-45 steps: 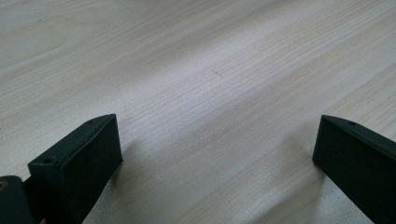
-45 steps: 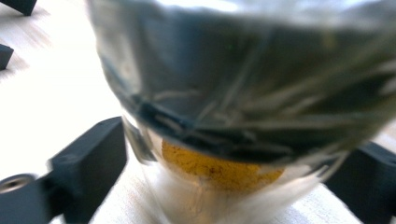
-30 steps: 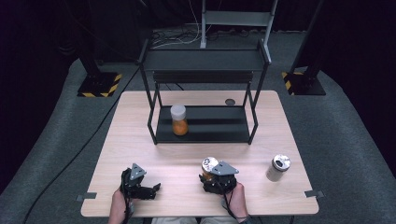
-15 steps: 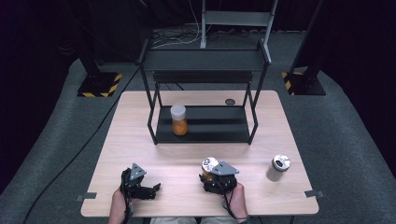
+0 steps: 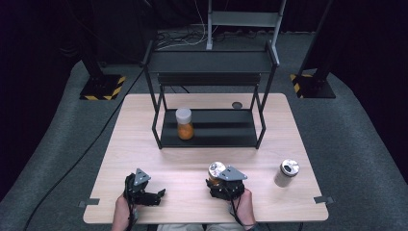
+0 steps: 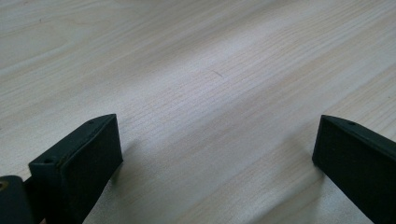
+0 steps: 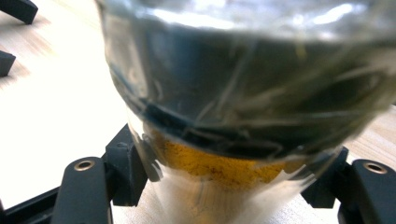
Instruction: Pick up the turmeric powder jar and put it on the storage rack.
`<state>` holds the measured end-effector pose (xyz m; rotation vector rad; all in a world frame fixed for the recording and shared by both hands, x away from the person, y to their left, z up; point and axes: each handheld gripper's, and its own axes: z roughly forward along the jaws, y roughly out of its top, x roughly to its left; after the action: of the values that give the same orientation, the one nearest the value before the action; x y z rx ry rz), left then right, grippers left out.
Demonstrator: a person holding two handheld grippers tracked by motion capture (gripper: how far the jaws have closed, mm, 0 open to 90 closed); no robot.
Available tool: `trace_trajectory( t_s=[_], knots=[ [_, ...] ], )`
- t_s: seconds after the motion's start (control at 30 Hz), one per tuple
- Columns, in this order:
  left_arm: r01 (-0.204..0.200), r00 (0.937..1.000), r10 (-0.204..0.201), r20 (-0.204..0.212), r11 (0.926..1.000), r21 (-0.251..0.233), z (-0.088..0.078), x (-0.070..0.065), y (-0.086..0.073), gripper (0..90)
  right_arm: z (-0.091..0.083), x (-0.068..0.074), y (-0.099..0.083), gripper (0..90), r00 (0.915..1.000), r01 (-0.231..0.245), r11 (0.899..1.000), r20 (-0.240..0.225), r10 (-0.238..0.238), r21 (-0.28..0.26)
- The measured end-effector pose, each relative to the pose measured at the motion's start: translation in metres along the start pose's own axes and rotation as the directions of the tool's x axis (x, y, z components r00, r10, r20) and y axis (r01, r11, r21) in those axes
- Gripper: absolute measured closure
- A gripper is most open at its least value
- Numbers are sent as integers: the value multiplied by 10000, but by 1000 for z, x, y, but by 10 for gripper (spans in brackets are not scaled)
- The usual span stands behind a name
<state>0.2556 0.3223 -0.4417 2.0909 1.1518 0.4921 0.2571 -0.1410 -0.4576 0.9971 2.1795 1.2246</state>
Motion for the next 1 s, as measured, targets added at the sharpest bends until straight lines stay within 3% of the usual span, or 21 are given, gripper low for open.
trace_trajectory(
  t_s=[0.2,1.0],
  knots=[
    [2,10000,-2,0,10000,0,0,0,0,9,-2,-3,1,303,9999,-92,9999,-123,91,-62],
    [20,10000,-20,-1,10000,-15,0,0,0,9,-7,-5,20,303,9997,211,9997,128,-212,91]
  ],
)
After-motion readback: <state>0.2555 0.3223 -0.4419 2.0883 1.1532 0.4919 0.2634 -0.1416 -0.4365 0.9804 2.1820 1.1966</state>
